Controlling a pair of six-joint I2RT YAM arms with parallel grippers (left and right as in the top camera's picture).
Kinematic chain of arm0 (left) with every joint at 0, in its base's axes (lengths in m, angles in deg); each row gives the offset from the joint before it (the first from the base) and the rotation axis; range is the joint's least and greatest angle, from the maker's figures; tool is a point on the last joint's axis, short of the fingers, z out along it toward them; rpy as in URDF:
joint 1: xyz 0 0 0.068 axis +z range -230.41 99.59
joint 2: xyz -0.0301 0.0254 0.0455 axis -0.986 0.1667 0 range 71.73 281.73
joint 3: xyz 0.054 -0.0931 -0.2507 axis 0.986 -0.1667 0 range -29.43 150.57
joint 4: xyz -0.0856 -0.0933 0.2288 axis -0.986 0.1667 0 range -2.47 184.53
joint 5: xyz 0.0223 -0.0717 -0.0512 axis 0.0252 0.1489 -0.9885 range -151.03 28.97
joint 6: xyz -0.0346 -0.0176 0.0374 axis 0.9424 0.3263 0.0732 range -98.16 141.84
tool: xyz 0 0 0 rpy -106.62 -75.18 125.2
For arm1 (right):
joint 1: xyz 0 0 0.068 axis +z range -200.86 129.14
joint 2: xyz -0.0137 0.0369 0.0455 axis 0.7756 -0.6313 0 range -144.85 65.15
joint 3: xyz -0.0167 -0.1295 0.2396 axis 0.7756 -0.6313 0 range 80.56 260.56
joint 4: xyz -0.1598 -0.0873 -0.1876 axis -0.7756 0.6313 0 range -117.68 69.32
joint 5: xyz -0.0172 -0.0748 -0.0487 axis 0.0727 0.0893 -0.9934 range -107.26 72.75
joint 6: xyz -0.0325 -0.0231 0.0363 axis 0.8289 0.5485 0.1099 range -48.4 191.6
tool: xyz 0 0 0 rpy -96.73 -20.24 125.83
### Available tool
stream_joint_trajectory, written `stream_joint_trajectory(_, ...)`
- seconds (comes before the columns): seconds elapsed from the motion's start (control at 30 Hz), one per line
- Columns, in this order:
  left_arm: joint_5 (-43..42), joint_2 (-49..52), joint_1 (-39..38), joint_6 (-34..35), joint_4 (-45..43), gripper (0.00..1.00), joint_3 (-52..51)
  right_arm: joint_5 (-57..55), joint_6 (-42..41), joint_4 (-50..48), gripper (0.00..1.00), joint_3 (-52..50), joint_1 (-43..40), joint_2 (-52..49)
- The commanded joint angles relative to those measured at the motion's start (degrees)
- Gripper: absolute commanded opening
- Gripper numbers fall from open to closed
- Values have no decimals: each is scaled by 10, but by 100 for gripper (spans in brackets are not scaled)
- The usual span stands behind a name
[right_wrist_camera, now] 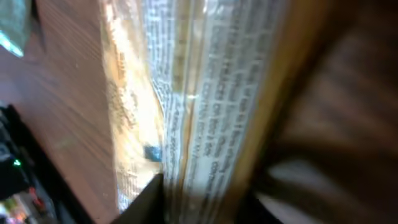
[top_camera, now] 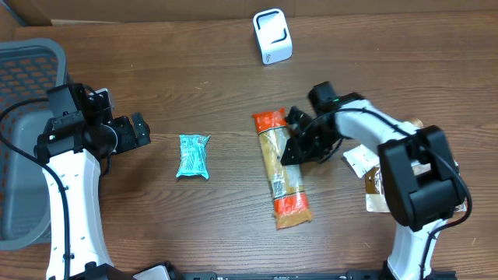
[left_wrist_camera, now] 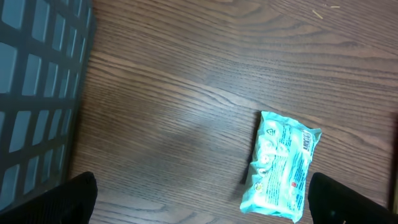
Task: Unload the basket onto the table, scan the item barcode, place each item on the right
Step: 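Regrasp the spaghetti package's top end with the right gripper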
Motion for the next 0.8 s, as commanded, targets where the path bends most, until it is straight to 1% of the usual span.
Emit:
stream_joint_trajectory(0.0, -4, -1, -1, -11, -2, 100, 3, -57, -4, 2, 10, -16, 9, -20)
stream_joint_trajectory(0.03, -4, -1, -1, -11, -2, 100, 3, -56, -4, 3, 4, -16, 7, -20)
stream_joint_trajectory(0.2, -4, -1, -1, -11, -2, 100, 3, -39, -3, 16, 4, -10, -7, -20)
stream_joint_trajectory(0.3, -4, -1, -1, -11, -2, 99, 3, -2, 0, 45, 4, 14, -15, -20)
stream_joint_trajectory(0.43, -4, -1, -1, -11, -2, 100, 3, 97, 45, 90, 4, 58, -20, -10)
stream_joint_trajectory(0.6, -4, -1, -1, -11, -2, 99, 3, 172, 48, 130, 4, 104, -31, 27)
stream_joint_trajectory(0.77, -4, -1, -1, -11, -2, 100, 3, 265, 62, 144, 4, 122, -53, 91)
